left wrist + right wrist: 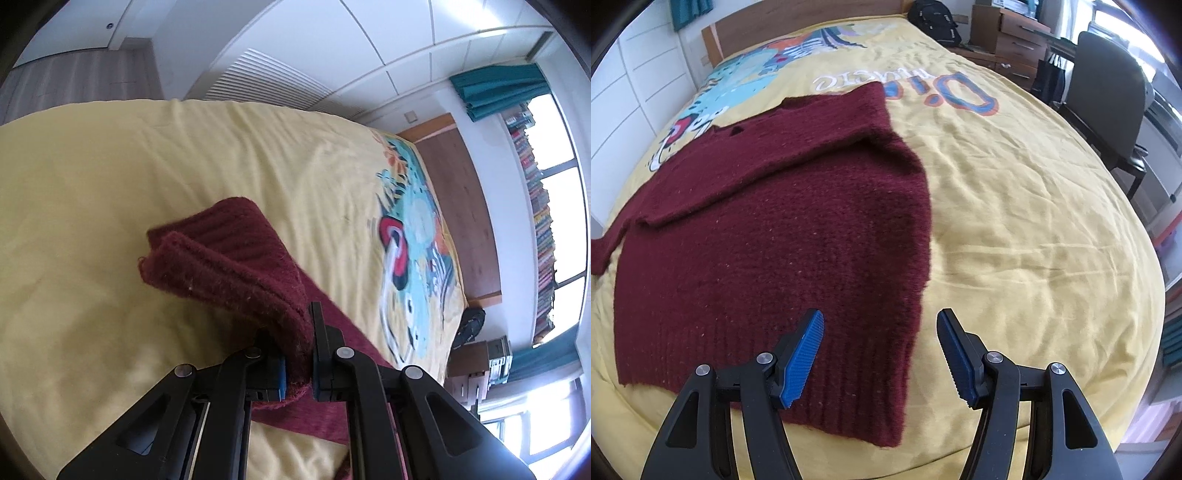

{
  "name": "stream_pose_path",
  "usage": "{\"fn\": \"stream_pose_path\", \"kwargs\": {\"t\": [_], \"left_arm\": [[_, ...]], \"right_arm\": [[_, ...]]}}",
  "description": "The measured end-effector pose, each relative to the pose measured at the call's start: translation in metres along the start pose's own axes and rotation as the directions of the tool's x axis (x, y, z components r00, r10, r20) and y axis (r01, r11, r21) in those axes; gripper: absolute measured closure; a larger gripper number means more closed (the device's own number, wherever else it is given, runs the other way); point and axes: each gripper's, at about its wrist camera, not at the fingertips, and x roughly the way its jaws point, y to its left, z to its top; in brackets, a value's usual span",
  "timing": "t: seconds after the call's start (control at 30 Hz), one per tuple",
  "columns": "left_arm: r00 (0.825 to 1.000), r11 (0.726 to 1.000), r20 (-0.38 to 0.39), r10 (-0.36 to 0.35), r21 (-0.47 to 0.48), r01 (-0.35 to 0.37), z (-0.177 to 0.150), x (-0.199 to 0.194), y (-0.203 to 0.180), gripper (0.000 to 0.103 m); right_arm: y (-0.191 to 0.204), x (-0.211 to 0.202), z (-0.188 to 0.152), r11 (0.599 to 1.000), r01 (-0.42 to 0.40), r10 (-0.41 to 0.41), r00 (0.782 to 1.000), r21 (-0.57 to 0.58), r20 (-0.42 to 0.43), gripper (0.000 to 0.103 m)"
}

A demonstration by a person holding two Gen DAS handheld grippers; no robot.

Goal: Fold small clothes
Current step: 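Carry the held sleeve with the left gripper across the sweater body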

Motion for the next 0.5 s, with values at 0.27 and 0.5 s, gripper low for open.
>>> {"fn": "stream_pose_path", "kwargs": {"t": [0.27, 0.5], "left_arm": [[0.999, 0.998, -0.025, -0.028, 0.049, 0.029, -0.021, 0.014, -0.052, 0.096], [0.996, 0.993, -0.060, -0.067, 0.097, 0.073, -0.051, 0.026, -0.099, 0.097]], "right_arm": [[-0.023, -0.003, 0.000, 0.999, -0.022, 0.022, 1.000, 0.039, 0.017, 0.037], [-0.044, -0.003, -0.002, 0.997, -0.049, 0.047, 0.998, 0.066, 0.028, 0.037]]}}
